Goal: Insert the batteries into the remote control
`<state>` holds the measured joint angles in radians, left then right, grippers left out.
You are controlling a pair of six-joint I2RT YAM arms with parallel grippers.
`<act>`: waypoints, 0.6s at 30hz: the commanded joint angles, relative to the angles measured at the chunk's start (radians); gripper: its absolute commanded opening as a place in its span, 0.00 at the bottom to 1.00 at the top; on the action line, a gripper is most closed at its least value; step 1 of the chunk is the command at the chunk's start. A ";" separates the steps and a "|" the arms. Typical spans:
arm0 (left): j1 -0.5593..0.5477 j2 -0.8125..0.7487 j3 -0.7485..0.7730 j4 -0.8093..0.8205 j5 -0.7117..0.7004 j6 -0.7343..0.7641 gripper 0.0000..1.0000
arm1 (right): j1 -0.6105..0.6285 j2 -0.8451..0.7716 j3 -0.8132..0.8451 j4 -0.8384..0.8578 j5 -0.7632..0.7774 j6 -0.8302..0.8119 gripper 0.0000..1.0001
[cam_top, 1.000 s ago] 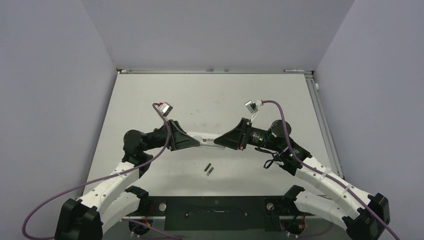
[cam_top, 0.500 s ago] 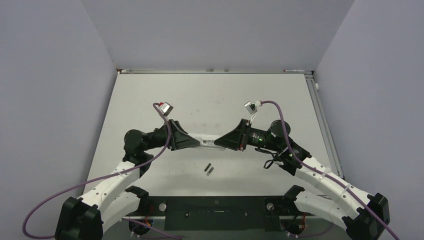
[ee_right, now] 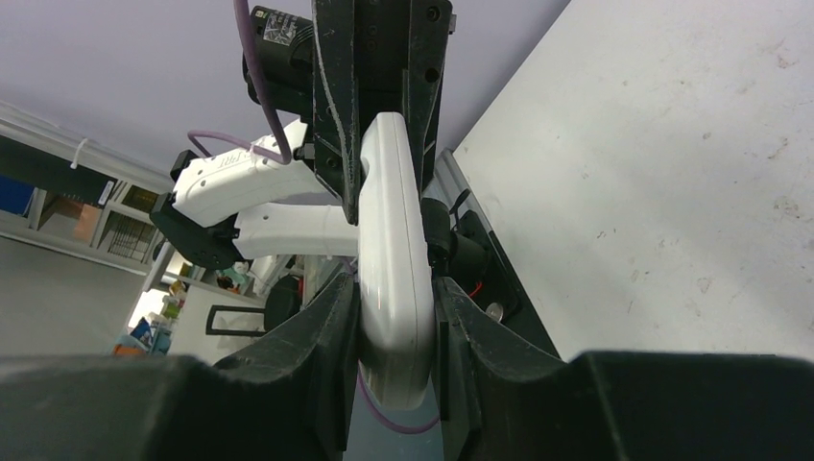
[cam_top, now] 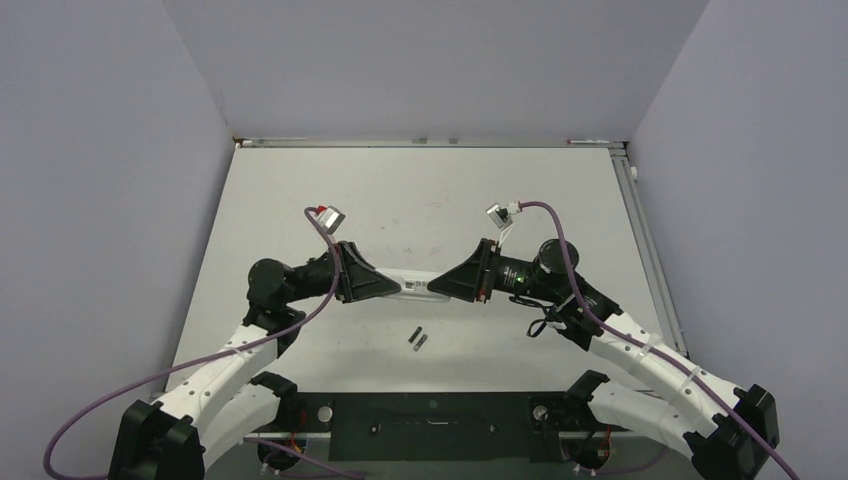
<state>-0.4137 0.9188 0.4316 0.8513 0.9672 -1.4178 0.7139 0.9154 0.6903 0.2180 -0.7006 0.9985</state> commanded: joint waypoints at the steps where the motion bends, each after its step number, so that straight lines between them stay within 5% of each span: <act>1: -0.008 -0.050 0.039 -0.075 -0.046 0.068 0.00 | -0.005 0.018 0.043 -0.068 0.043 -0.074 0.24; 10: -0.007 -0.087 0.045 -0.209 -0.086 0.144 0.00 | -0.004 0.004 0.098 -0.227 0.104 -0.149 0.60; 18: -0.007 -0.113 0.080 -0.459 -0.128 0.283 0.00 | -0.005 -0.020 0.161 -0.420 0.198 -0.253 0.67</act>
<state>-0.4183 0.8291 0.4503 0.5106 0.8745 -1.2316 0.7139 0.9245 0.7856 -0.1089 -0.5728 0.8196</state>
